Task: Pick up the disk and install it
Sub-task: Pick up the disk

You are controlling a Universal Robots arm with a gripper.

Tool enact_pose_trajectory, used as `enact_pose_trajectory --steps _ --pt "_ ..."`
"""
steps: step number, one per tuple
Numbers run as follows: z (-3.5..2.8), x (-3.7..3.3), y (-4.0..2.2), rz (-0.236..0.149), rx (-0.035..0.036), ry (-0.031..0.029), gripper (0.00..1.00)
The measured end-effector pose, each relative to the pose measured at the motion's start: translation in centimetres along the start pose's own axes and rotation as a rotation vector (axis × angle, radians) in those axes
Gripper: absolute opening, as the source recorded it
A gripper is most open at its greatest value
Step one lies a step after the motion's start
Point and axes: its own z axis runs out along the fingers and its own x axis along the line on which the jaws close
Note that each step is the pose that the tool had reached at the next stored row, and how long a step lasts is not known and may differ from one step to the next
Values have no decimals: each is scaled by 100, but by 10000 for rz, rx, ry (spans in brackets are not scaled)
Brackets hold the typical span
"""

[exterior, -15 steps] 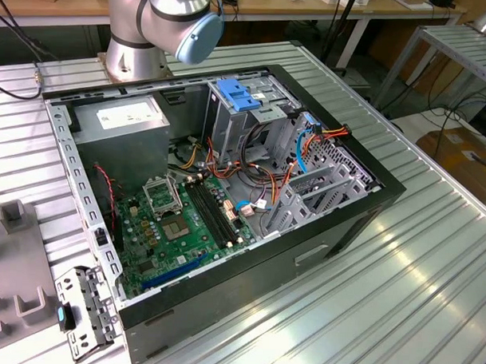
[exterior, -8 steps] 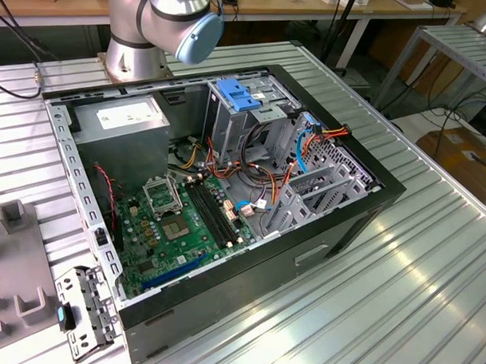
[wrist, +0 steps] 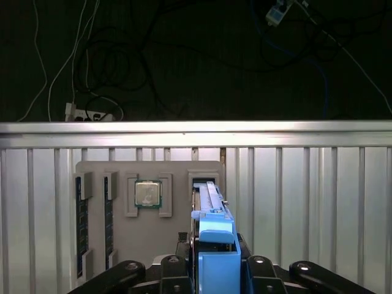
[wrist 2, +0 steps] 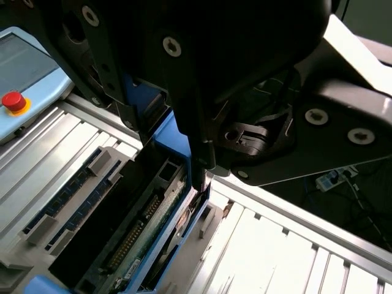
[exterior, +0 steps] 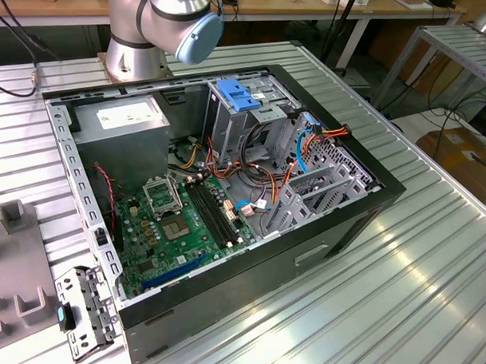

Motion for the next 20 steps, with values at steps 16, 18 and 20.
enact_pose_trajectory --steps 16,18,20 --pt "-98 2 -1 -1 -33 1 37" --pt "-112 3 -1 -1 -37 0 37" --pt "-129 3 -1 -1 -43 0 37"
